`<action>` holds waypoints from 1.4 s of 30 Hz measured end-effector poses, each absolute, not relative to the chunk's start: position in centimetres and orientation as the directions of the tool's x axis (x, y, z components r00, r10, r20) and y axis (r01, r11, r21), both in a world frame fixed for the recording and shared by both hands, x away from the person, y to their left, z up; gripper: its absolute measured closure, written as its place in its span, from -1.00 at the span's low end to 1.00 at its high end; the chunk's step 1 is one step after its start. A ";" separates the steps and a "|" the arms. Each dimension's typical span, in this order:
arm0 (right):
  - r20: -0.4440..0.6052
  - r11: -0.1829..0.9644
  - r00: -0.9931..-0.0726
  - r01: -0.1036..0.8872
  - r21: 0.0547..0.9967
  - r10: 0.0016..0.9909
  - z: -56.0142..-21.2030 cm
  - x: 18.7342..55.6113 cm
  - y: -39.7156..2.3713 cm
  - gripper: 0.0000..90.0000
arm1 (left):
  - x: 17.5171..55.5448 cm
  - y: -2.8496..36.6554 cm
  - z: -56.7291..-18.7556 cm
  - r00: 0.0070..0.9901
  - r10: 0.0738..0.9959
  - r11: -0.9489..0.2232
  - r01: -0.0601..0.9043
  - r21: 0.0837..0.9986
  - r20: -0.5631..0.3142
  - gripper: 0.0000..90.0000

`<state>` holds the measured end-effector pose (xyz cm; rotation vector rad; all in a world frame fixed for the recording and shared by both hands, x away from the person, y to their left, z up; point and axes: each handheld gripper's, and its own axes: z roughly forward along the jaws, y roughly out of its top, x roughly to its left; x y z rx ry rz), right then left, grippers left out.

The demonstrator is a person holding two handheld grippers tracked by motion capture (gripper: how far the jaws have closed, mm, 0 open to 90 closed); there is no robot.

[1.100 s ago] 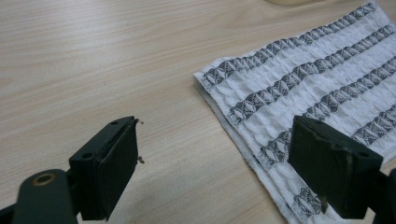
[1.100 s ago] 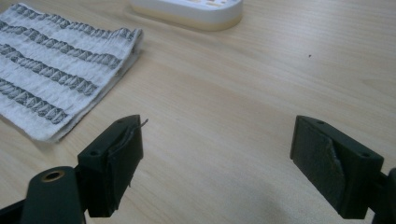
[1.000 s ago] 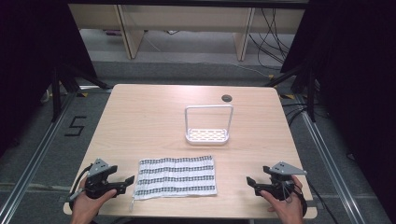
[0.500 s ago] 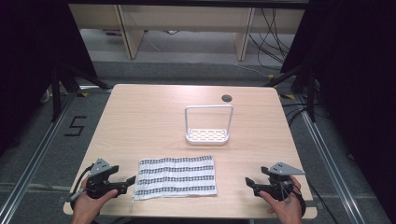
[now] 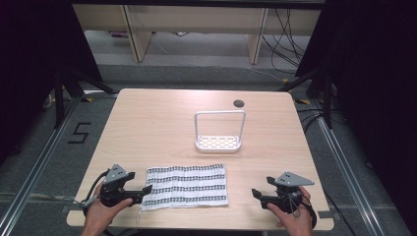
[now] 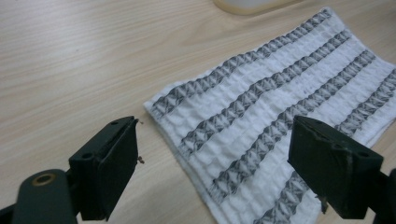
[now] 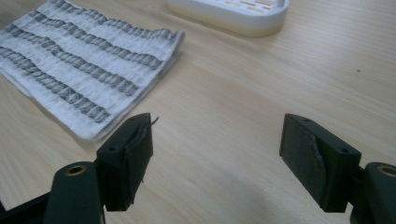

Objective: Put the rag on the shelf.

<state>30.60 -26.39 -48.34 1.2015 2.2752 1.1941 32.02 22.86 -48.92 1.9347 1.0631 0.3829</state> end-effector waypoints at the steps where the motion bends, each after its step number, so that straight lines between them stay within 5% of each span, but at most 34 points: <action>1: 0.106 0.309 -0.617 0.527 0.792 0.780 -48.3 30.6 -26.1 -0.39 | 32.1 22.7 -48.8 0.596 0.792 -0.266 0.527 0.807 -0.129 -0.66; 42: 0.058 0.467 -0.756 0.460 0.755 0.652 -48.3 29.4 -20.4 -0.18 | 37.7 10.2 -46.7 0.783 0.611 -0.435 0.457 0.776 -0.118 -0.54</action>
